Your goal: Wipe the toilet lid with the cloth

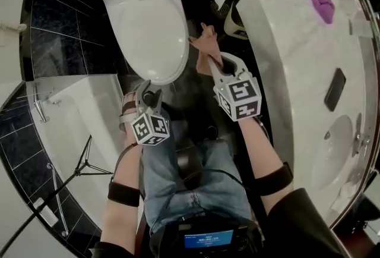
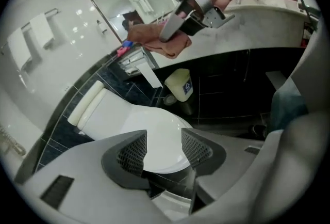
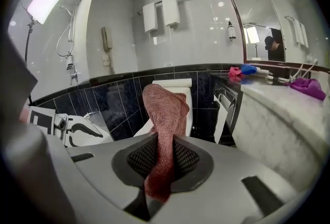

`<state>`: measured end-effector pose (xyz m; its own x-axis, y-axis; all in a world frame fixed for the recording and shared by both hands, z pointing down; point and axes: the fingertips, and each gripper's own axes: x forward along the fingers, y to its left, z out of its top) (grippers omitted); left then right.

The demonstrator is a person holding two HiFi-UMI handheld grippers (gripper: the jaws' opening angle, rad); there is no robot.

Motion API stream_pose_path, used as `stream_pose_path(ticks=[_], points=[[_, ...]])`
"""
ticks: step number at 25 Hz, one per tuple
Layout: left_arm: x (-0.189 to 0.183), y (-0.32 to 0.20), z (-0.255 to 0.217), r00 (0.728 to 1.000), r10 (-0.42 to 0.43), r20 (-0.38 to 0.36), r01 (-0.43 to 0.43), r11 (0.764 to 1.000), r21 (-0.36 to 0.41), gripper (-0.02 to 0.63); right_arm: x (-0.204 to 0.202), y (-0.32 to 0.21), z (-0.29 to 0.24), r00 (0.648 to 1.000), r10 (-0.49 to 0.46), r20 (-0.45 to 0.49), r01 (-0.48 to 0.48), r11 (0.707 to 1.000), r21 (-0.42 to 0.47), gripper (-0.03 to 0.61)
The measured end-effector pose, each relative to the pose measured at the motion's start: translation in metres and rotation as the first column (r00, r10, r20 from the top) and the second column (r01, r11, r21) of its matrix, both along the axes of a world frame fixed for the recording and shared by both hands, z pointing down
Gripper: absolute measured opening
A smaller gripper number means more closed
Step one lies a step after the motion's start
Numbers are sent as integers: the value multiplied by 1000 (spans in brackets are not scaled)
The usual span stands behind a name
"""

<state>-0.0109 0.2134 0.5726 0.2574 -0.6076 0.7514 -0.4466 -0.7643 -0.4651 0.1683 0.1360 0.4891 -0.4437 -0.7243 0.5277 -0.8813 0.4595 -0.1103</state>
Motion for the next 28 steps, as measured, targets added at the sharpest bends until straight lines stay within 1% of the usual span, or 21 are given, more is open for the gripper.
stream_pose_path(ticks=[3,7,8,11,14,17,21,26,28], points=[[3,0,60,999,36,30,-35,999,-23,213,-6,-1,50,1000,-7,-7,7,999,-31,77],[3,-4,127,990,95,107,-95,996,-6,206,-6,-3,108,1000,-16,-12,15,998,-57,77],[2,-6,143,986,108,125,-109,994,-2,190,-6,-5,121,1000,-15,-11,15,998,-58,77],[4,-12,181,978,134,159,-138,990,9,172,-6,-13,153,1000,-13,-5,13,999,-50,77],[6,-14,212,966,162,201,-167,986,10,167,-9,-24,174,1000,-19,1,19,999,-38,77],[11,-19,230,957,189,220,-194,981,3,167,-14,-35,188,1000,-25,10,25,999,-30,78],[9,-27,246,957,180,229,-185,983,-2,149,-16,-42,200,999,-31,15,32,999,-25,78],[10,-26,252,950,208,234,-208,978,-25,135,-12,-43,210,999,-24,25,25,999,-34,78],[10,-26,251,952,209,223,-207,978,-35,127,-12,-43,212,999,-23,27,24,999,-40,78]])
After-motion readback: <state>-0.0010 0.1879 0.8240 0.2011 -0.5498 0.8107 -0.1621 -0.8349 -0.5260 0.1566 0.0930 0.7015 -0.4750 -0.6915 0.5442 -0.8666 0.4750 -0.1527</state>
